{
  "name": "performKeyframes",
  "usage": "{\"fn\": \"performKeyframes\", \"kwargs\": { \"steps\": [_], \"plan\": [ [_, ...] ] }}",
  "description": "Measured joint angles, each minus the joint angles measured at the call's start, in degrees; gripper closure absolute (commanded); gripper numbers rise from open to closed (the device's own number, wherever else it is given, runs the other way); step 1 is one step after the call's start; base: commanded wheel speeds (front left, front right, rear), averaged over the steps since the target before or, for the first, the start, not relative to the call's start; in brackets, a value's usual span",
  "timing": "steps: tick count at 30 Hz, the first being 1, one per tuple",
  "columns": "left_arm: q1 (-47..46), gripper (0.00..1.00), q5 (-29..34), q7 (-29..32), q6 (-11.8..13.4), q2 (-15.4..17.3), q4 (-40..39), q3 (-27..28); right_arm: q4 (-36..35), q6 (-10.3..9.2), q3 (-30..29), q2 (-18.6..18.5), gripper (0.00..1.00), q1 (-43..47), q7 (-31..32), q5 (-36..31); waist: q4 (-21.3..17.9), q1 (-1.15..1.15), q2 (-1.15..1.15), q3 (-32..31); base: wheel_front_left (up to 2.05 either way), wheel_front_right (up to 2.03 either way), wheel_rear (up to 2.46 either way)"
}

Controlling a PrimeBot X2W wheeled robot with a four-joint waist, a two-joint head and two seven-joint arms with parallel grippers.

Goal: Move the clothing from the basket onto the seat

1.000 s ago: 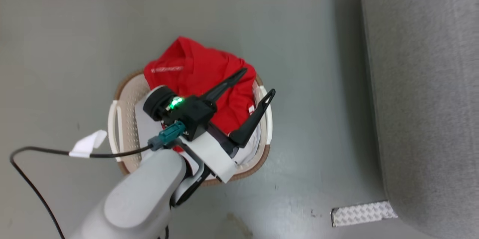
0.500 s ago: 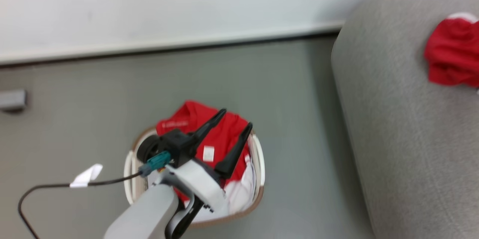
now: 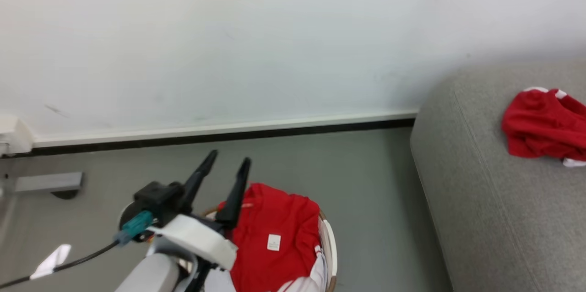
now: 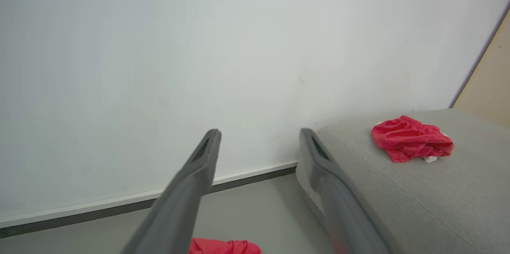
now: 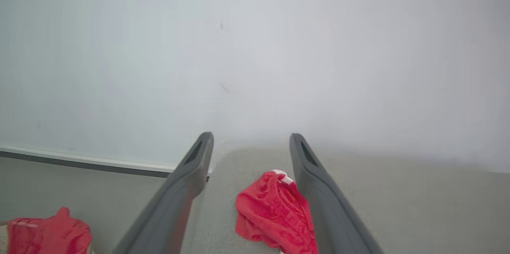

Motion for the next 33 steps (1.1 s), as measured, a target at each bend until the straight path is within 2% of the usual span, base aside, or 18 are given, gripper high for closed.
{"fn": "performKeyframes", "kwargs": {
  "steps": [6, 12, 20, 27, 33],
  "plan": [
    [5.0, 0.00, 0.0, 0.0, 1.5, 1.0, -1.0, 6.0, -3.9, 0.00, -2.6, 4.9, 0.00, 4.5, -7.7, -1.3, 2.2, 0.00, 0.00, -3.1, 0.00, 0.00, 0.00],
    [8.3, 0.00, 0.8, 0.0, 2.8, 1.4, -2.3, 11.2, -6.2, 0.00, -6.6, 10.3, 0.00, 12.0, -14.8, -5.4, 4.5, 0.01, 0.00, -4.7, 0.00, 0.00, 0.00],
    [12.5, 0.00, 4.5, 0.0, 3.8, -0.7, -2.4, 17.2, -8.0, 0.00, -13.0, 22.4, 0.00, 25.2, -23.2, -12.6, 6.6, 0.02, 0.00, -5.3, 0.00, 0.00, 0.00],
    [15.9, 0.00, 9.0, 0.0, 1.9, -4.0, -2.4, 22.0, -13.8, 0.00, -19.8, 29.9, 0.00, 32.7, -24.0, -20.4, 7.0, 0.02, 0.00, -5.3, 0.00, 0.00, 0.00],
    [17.9, 0.00, 12.1, 0.0, -0.9, -6.9, -2.1, 25.2, -14.7, 0.00, -21.4, 33.6, 0.00, 35.8, -24.0, -25.5, 6.5, 0.02, 0.00, -5.0, 0.00, 0.00, 0.00]
  ]
}}
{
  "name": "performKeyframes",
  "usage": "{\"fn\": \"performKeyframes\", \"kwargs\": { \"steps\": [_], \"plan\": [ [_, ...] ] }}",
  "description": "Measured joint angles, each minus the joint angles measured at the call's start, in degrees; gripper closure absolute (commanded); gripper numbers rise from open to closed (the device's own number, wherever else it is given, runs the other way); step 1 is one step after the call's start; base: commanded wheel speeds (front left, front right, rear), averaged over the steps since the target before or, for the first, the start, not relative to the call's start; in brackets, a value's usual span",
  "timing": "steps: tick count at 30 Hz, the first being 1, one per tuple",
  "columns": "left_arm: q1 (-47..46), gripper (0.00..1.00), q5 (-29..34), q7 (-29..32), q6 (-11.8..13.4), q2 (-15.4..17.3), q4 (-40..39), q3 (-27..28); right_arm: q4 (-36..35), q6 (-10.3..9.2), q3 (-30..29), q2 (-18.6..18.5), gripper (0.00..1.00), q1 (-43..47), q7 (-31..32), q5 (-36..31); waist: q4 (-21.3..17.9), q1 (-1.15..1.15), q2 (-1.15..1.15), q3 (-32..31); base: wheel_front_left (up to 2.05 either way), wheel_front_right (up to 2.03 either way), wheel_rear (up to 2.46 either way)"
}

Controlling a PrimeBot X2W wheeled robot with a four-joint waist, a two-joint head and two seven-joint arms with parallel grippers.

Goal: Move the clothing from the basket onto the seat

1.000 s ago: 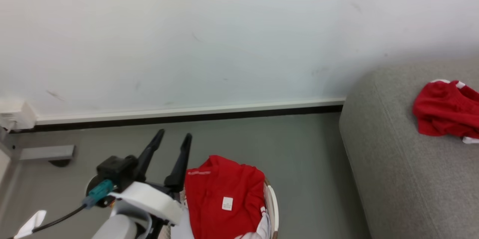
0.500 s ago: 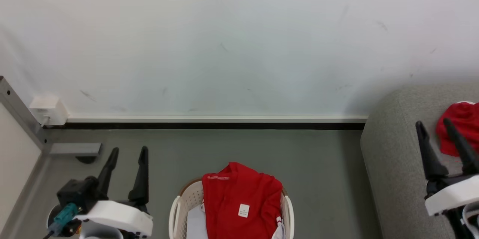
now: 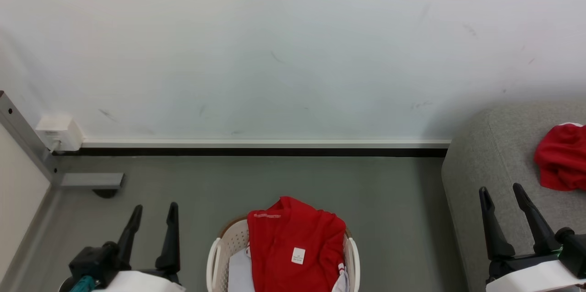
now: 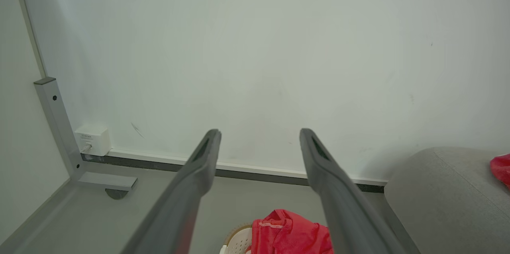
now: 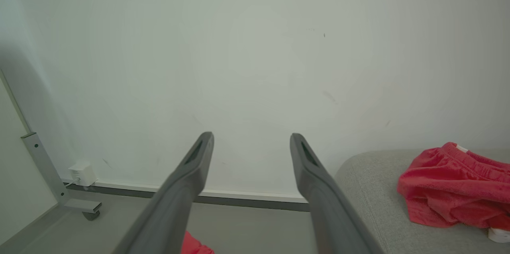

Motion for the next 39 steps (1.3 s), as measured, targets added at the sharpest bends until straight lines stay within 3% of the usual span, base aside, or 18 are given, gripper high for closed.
{"fn": "performKeyframes", "kwargs": {
  "steps": [13, 31, 39],
  "plan": [
    [0.0, 0.00, 5.0, 0.0, -4.5, -3.7, 1.5, 4.8, 1.2, 0.00, 0.4, 1.3, 0.00, -0.3, 0.0, -1.3, 0.0, 0.00, 0.00, 0.2, 0.00, 0.00, 0.00],
    [-0.4, 0.00, 7.7, 0.0, -6.4, -5.4, 2.1, 6.7, 1.5, 0.00, 1.6, 1.1, 0.00, -1.1, 0.0, -1.2, -0.9, 0.00, 0.00, 1.1, 0.00, 0.00, 0.00],
    [-4.8, 0.00, 7.2, 0.0, -6.9, -5.8, 3.6, 5.5, 0.5, 0.00, 1.6, 0.0, 0.00, -5.1, 0.0, 0.2, -2.0, 0.00, 0.00, 4.9, 0.00, 0.00, 0.00]
  ]
}}
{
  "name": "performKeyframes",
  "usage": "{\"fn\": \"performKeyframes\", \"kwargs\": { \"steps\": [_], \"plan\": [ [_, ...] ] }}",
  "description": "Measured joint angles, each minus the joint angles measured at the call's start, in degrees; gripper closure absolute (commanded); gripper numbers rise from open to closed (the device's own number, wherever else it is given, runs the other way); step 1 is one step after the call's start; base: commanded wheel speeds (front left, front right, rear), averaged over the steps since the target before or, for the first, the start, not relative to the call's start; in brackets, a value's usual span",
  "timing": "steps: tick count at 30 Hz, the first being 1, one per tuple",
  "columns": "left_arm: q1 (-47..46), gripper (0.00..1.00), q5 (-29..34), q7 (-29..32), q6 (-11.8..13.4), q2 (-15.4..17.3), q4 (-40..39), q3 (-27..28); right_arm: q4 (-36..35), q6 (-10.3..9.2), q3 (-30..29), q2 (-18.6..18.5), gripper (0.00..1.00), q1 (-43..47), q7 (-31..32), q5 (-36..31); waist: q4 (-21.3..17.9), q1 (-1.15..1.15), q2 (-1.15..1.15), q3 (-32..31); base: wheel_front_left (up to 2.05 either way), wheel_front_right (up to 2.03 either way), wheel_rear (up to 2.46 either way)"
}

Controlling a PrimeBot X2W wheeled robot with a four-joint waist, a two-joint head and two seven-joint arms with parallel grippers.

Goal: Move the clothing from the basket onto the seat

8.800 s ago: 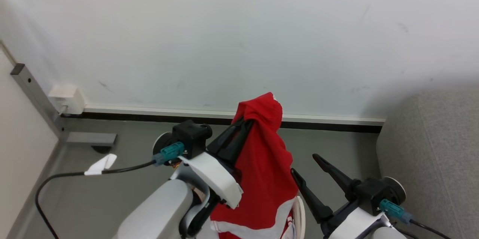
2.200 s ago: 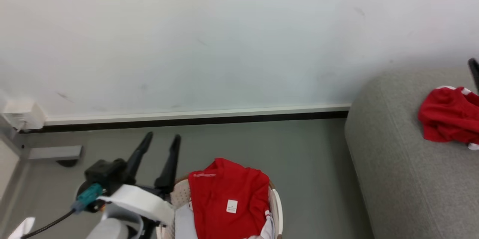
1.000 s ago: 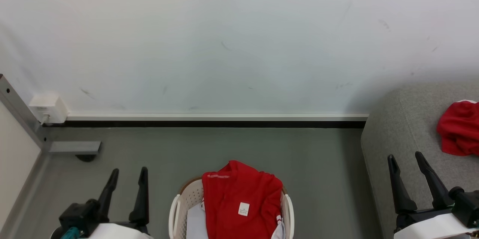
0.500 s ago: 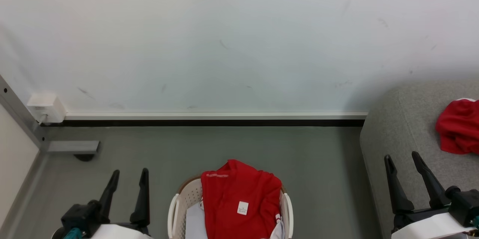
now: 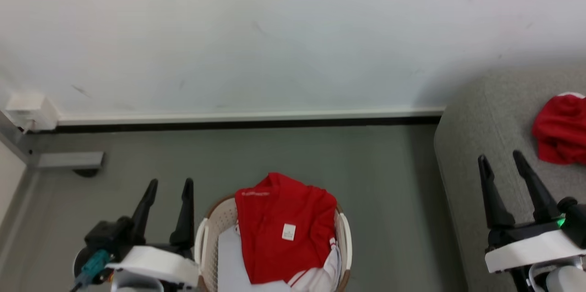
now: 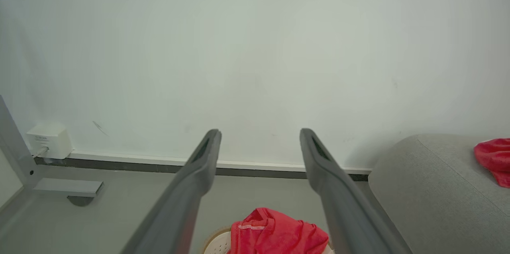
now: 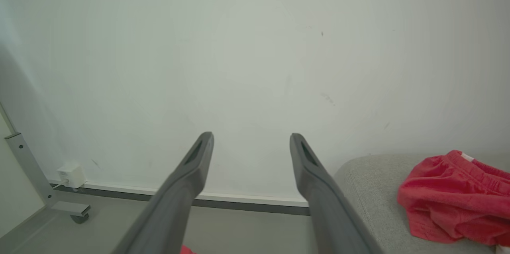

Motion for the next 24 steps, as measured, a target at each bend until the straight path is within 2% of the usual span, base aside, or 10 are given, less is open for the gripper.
{"fn": "performKeyframes", "kwargs": {
  "steps": [11, 24],
  "plan": [
    [-8.2, 0.00, 0.0, 0.0, -0.2, 0.6, 4.7, -2.5, -2.8, 0.00, -2.4, -0.1, 0.00, -5.6, 0.0, -0.1, -2.3, 0.02, 0.00, 9.6, 0.00, 0.00, 0.00],
    [-18.3, 0.00, 0.0, 0.1, -0.3, 2.4, 17.6, -6.1, -5.2, 0.00, -6.1, 1.1, 0.00, -9.4, 0.0, -0.5, -5.8, 0.01, 0.00, 19.5, 0.00, 0.00, 0.00]
  ]
}}
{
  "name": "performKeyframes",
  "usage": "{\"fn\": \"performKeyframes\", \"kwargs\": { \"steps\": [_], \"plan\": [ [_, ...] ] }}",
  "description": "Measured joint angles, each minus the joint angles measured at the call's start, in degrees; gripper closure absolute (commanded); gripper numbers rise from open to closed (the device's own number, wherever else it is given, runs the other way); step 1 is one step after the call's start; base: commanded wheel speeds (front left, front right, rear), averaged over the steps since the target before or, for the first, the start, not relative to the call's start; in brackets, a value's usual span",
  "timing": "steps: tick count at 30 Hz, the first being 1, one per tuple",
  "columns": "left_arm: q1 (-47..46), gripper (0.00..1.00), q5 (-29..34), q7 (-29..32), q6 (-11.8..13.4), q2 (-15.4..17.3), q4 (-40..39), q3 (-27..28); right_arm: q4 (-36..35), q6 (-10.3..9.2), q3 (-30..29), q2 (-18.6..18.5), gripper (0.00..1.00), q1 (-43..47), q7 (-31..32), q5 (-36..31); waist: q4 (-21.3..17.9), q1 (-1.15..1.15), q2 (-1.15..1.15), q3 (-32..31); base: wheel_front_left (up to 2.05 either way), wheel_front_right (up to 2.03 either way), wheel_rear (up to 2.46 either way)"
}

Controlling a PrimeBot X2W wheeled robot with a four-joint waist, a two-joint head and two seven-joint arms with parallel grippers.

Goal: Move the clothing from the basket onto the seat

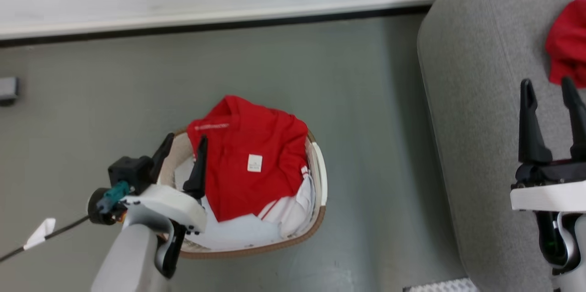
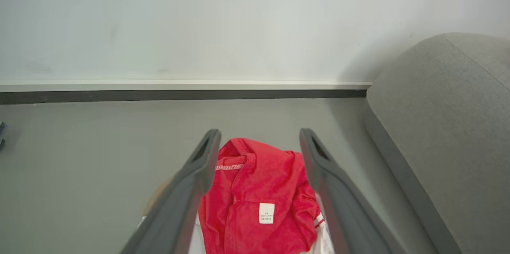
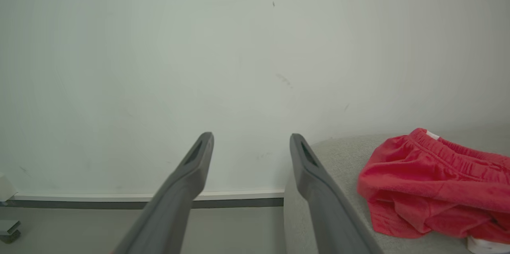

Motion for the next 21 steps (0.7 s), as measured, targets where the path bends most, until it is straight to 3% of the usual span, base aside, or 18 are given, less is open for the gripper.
{"fn": "performKeyframes", "kwargs": {
  "steps": [12, 21],
  "plan": [
    [-9.6, 0.00, -1.6, 4.5, 0.0, 2.1, 14.6, -4.3, -3.1, 0.00, -1.8, 2.4, 0.00, -3.1, 0.0, -0.6, -3.2, 0.00, 0.00, 8.5, 0.00, 0.00, 0.00],
    [-17.2, 0.00, -1.6, 5.9, 0.0, 3.1, 24.7, -11.9, -4.5, 0.00, -1.7, 4.5, 0.00, -5.3, 0.0, -0.6, -6.4, -0.01, 0.00, 15.0, 0.00, 0.00, 0.00]
  ]
}}
